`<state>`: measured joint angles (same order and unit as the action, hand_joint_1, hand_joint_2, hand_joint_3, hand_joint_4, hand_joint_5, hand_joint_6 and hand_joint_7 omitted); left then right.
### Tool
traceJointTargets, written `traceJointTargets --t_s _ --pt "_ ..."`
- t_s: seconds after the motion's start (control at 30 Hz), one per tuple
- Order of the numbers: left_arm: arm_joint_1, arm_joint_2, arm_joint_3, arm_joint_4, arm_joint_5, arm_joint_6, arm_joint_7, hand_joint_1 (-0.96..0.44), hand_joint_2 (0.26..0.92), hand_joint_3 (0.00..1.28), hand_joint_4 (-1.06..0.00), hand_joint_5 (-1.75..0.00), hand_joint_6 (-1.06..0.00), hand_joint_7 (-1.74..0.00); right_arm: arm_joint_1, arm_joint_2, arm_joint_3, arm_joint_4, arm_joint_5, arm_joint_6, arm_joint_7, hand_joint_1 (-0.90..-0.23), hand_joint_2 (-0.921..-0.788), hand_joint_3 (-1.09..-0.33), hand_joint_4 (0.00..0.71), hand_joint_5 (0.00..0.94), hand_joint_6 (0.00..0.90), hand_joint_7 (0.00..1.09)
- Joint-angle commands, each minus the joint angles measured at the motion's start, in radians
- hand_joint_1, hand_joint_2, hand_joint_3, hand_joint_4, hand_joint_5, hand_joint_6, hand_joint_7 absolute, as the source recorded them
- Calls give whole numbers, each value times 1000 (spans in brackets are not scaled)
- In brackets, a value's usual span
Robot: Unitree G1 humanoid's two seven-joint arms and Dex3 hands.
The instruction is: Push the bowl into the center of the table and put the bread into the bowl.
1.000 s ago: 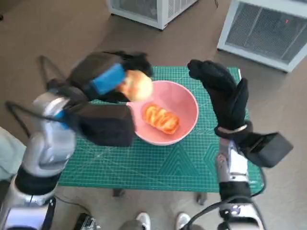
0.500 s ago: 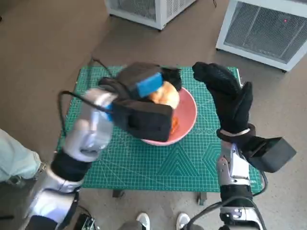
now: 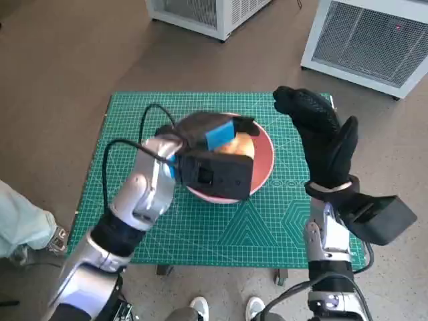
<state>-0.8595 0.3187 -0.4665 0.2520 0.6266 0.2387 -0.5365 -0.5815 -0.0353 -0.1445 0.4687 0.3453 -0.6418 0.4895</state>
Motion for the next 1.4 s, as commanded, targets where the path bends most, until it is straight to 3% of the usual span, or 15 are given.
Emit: traceJointTargets --t_s 0.03,0.37,0.63,0.93,1.2,1.4 --pt "20 17 13 -43 -12 -35 2 -217 745 14 -9 -8 -132 -8 27 -7 1 -6 -13 20 -13 -705 -921 -750 306 8 76 470" --pt "62 51 104 -53 -110 -160 40 -326 746 10 1 1 -119 0 25 -9 -1 -13 -7 35 -18 -700 -921 -751 308 7 77 468" --pt "79 55 237 52 -257 -340 132 -400 801 27 1 1 -101 -22 16 -11 -8 -5 -6 38 -20 -700 -921 -749 310 7 80 465" --pt "126 -5 379 166 -454 -566 240 -425 883 50 0 0 -130 -35 3 -15 -11 -3 -9 41 -28 -700 -921 -747 313 7 84 462" --pt "203 -118 488 116 -721 -604 213 -504 919 243 -46 -17 -156 -57 -15 -24 -11 1 -31 42 -55 -705 -921 -747 309 4 86 455" --pt "234 -171 521 112 -814 -610 203 -551 921 356 -70 -23 -141 -64 -26 -27 -8 -1 -55 41 -79 -703 -921 -748 297 0 92 451"
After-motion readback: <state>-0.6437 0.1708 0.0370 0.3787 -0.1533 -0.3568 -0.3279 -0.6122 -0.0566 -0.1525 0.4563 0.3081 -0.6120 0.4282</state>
